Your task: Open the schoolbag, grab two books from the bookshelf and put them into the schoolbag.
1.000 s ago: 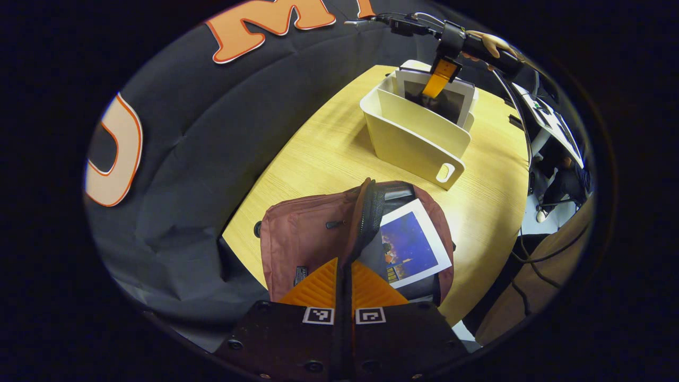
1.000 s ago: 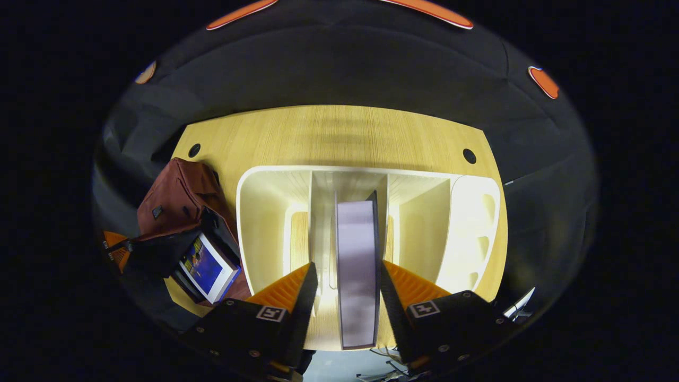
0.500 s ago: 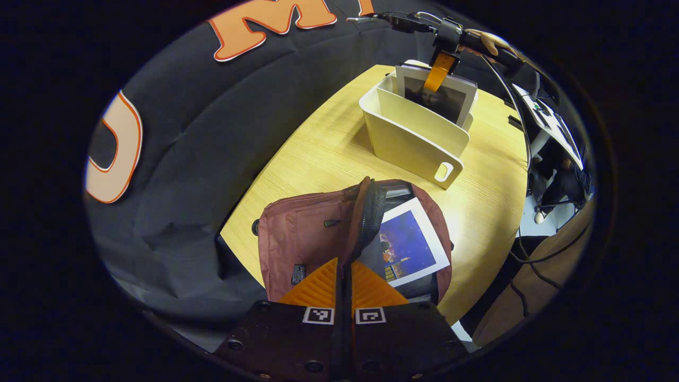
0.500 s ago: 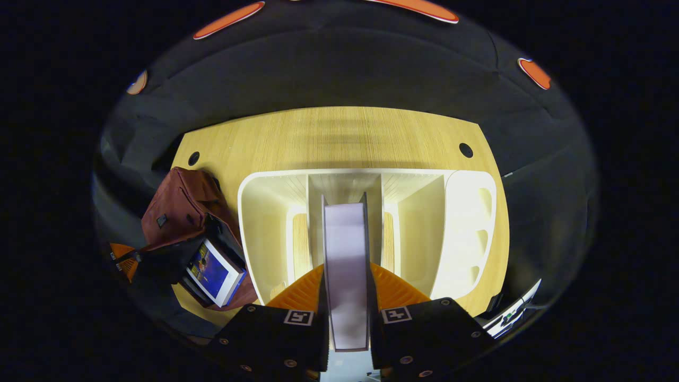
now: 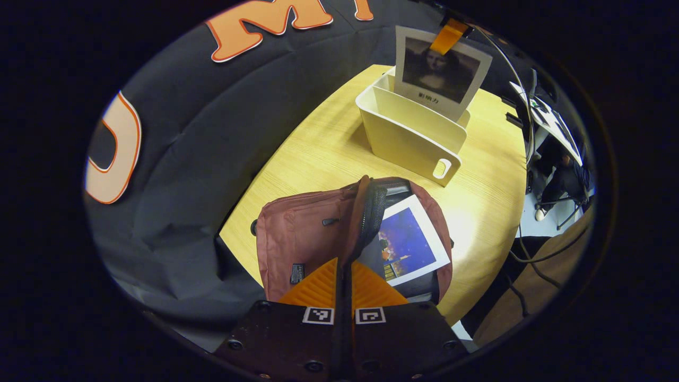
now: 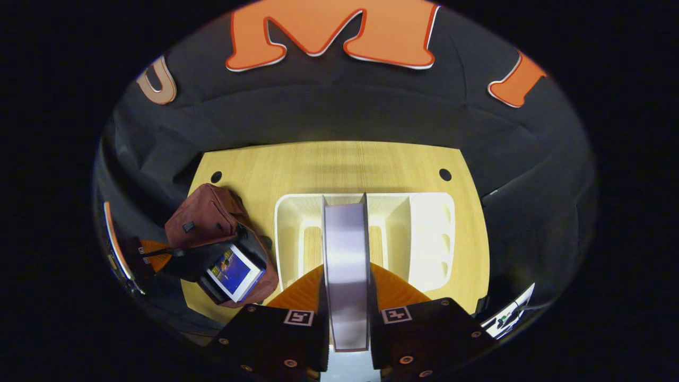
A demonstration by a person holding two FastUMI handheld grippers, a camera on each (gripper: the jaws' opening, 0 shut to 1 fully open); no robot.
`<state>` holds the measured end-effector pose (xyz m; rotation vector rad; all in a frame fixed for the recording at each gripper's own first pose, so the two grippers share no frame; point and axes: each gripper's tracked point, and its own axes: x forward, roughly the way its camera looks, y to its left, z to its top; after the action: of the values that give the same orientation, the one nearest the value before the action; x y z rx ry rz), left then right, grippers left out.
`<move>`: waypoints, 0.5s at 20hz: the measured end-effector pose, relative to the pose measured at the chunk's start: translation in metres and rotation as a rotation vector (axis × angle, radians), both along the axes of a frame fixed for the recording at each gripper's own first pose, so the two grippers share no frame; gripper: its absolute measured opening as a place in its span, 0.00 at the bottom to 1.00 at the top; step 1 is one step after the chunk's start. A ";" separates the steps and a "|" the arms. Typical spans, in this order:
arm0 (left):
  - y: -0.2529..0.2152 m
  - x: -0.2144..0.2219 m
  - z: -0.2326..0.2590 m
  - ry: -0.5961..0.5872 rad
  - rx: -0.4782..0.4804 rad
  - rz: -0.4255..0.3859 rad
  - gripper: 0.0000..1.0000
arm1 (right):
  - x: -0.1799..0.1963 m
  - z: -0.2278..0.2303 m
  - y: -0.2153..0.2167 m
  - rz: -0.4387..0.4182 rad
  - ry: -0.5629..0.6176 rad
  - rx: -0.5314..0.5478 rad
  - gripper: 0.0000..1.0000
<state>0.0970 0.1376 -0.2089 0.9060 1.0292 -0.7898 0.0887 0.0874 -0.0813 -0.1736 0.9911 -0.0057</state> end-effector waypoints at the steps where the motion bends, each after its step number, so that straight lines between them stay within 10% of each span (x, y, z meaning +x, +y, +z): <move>1: 0.000 0.000 0.001 -0.001 -0.001 0.000 0.01 | -0.009 0.012 0.003 -0.004 -0.016 0.024 0.32; 10: 0.003 0.002 0.004 -0.013 0.013 -0.028 0.01 | -0.086 0.063 0.035 -0.051 -0.189 0.413 0.30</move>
<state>0.0992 0.1406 -0.2053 0.9371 1.0129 -0.8007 0.0029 0.1226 -0.0179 0.2275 0.7888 0.1324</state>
